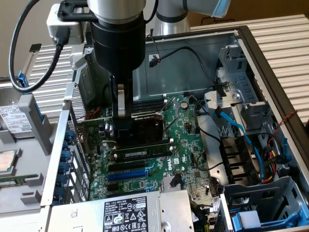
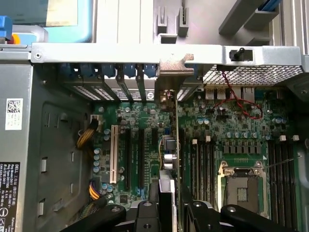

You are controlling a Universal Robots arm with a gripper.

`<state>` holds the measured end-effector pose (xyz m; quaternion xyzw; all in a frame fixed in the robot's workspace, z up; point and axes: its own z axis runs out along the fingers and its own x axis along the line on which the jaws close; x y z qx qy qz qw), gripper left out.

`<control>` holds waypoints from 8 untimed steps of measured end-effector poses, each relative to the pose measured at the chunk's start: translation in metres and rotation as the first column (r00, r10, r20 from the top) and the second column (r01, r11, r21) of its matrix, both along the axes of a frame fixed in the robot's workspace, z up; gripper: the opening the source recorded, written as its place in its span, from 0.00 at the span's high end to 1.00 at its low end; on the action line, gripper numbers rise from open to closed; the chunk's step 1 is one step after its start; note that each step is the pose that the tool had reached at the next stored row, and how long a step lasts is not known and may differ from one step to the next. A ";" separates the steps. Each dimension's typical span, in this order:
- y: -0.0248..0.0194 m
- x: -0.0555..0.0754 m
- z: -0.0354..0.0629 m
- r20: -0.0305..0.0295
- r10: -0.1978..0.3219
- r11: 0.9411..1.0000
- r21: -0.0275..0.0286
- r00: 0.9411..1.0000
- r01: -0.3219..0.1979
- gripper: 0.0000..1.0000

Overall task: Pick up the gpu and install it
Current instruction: 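Insert the gpu into the slot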

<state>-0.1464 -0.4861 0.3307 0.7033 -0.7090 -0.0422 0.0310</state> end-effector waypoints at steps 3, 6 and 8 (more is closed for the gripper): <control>0.0000 0.000 -0.0055 0.000 -0.012 1.000 0.000 1.000 0.012 0.73; 0.0000 0.000 -0.0110 0.000 -0.022 1.000 0.000 1.000 0.022 0.73; 0.0000 0.000 -0.0146 0.000 -0.026 1.000 0.000 1.000 0.026 0.73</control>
